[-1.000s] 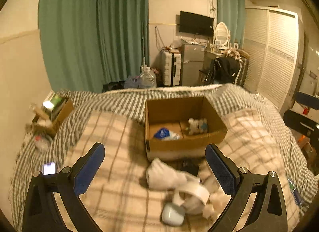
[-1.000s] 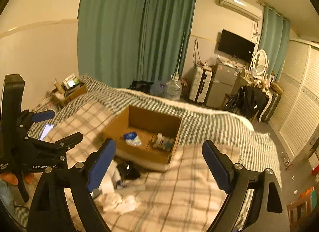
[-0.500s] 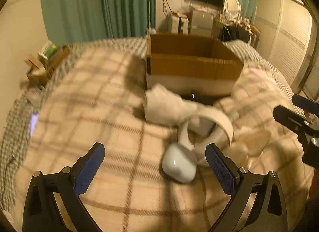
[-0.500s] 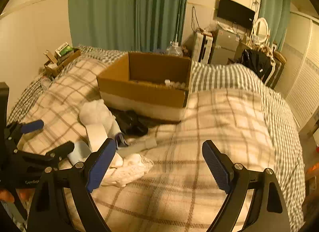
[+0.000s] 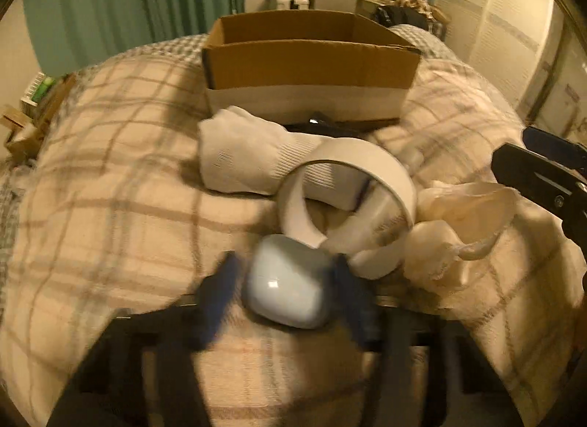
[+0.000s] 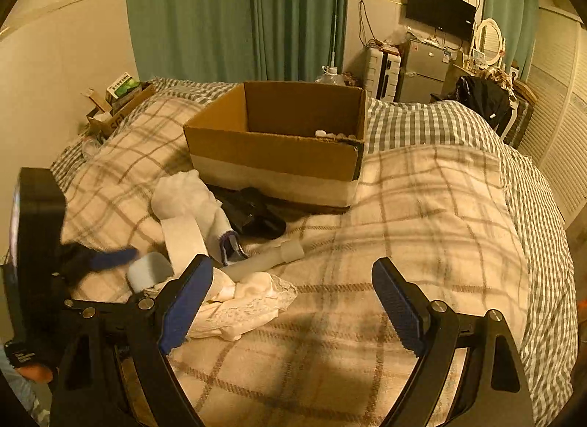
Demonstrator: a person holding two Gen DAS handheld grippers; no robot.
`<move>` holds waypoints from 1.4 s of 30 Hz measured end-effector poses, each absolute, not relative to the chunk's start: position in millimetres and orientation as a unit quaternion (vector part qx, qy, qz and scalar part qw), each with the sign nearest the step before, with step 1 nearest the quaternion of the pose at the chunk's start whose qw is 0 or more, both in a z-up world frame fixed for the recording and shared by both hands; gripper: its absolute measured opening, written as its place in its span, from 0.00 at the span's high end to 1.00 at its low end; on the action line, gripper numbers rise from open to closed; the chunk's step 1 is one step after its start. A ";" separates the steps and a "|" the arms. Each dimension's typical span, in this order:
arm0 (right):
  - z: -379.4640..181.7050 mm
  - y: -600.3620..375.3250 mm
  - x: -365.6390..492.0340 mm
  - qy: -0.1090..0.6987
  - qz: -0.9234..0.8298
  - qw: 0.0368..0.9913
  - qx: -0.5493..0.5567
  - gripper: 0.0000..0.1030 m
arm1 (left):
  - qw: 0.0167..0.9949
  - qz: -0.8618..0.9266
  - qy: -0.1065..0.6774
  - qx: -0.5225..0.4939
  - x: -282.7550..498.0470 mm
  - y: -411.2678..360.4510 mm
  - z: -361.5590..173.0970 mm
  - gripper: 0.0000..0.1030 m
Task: Organize objects
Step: 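Grasp the white earbud case with the left tool while the right tool grasps the lace cloth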
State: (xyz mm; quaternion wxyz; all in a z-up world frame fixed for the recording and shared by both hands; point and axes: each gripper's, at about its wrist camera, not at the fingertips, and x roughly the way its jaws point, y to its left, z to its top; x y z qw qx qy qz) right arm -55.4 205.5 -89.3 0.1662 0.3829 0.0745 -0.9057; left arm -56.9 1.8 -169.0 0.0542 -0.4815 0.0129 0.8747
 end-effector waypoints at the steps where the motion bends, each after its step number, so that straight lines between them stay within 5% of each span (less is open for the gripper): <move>1: -87.8 204.6 -53.8 0.073 -0.905 0.172 0.382 0.14 | 0.056 0.875 0.009 -0.480 -56.2 0.9 -167.8 0.54; 8: -88.1 190.7 -47.5 0.075 -0.894 0.205 0.391 0.14 | 0.055 0.887 -0.026 -0.457 -45.1 -15.7 -144.1 0.56; 10: -94.0 185.7 -48.7 0.083 -0.888 0.208 0.402 0.14 | 0.056 0.891 -0.029 -0.449 -41.8 -19.4 -135.8 0.78; 15: -120.7 172.7 -55.2 0.088 -0.854 0.242 0.453 0.15 | 0.062 0.891 -0.026 -0.450 -40.3 -20.4 -133.5 0.78; 17: -132.8 167.4 -57.3 0.096 -0.838 0.248 0.476 0.32 | 0.066 0.890 -0.029 -0.450 -38.2 -20.9 -134.9 0.78; 19: -136.7 166.6 -54.9 0.096 -0.832 0.255 0.483 0.59 | 0.070 0.890 -0.034 -0.449 -35.0 -21.8 -133.9 0.78; 22: -129.5 169.5 -47.8 0.096 -0.841 0.253 0.468 0.83 | 0.076 0.893 -0.037 -0.443 -28.1 -20.3 -128.1 0.78; 42: -52.9 189.0 -16.1 0.096 -0.899 0.219 0.368 0.87 | 0.093 0.919 -0.015 -0.383 -4.5 0.1 -67.1 0.79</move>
